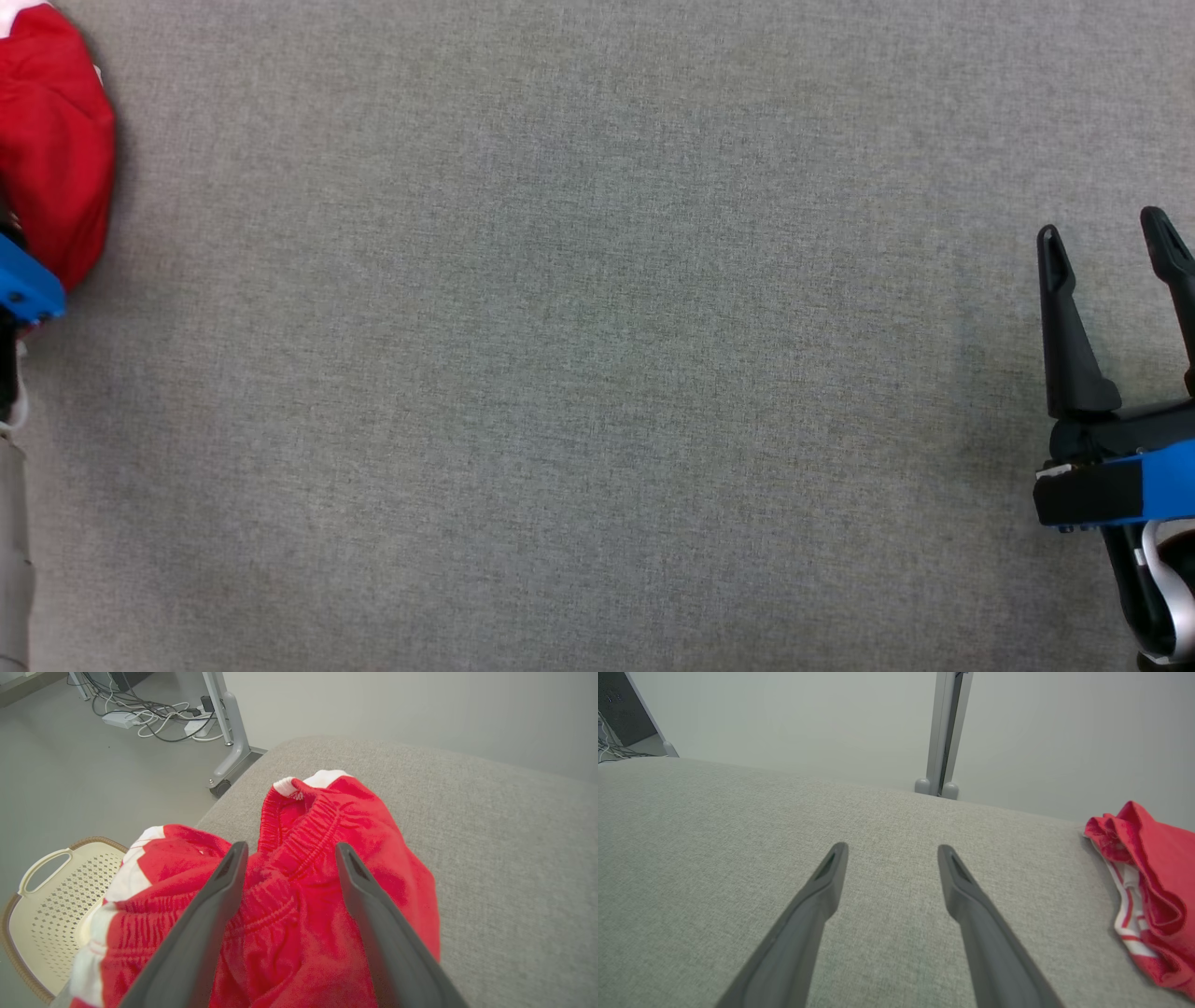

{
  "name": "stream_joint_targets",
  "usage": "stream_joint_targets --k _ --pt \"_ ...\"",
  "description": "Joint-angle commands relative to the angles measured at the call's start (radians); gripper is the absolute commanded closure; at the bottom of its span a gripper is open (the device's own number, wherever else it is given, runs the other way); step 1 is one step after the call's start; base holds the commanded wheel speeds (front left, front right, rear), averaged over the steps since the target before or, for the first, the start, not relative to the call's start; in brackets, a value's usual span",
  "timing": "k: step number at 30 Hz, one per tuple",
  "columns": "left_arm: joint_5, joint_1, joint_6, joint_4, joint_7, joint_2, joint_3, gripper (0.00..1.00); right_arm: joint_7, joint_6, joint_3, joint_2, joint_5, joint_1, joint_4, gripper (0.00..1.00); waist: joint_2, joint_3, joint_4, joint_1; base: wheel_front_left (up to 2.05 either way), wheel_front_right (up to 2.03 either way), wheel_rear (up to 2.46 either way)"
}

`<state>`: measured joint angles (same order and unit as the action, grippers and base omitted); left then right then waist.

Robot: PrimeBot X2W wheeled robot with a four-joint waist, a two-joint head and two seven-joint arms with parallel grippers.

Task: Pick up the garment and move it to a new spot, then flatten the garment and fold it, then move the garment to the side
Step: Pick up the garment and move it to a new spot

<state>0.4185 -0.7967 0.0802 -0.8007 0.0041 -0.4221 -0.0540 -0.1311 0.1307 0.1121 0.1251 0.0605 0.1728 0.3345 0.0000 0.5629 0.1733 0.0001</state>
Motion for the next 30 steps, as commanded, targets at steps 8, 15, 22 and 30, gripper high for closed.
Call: stream_joint_targets --k 8,15,22,30 --pt "0.033 -0.023 0.032 -0.186 0.093 0.030 0.039 0.00 -0.003 0.000 -0.002 0.012 0.003 0.032 -0.009 0.00 0.0000 -0.001 -0.005 -0.0001 0.00 0.00 0.00" --pt "0.057 -0.014 0.044 -0.311 0.123 0.047 0.062 1.00 0.007 0.000 -0.009 -0.003 0.001 0.022 -0.017 0.00 0.0000 -0.018 -0.023 -0.0001 0.00 0.00 0.00" --pt "0.042 -0.053 0.051 -0.324 0.013 0.015 0.098 1.00 0.033 0.000 -0.001 -0.022 0.011 0.008 -0.055 0.00 0.0000 -0.078 -0.060 -0.0001 0.00 0.00 0.00" --pt "-0.022 -0.133 0.052 -0.248 -0.168 -0.030 0.167 1.00 0.073 0.000 -0.004 -0.049 0.027 -0.021 -0.122 0.00 0.0000 -0.179 -0.094 -0.0001 0.00 0.00 0.00"
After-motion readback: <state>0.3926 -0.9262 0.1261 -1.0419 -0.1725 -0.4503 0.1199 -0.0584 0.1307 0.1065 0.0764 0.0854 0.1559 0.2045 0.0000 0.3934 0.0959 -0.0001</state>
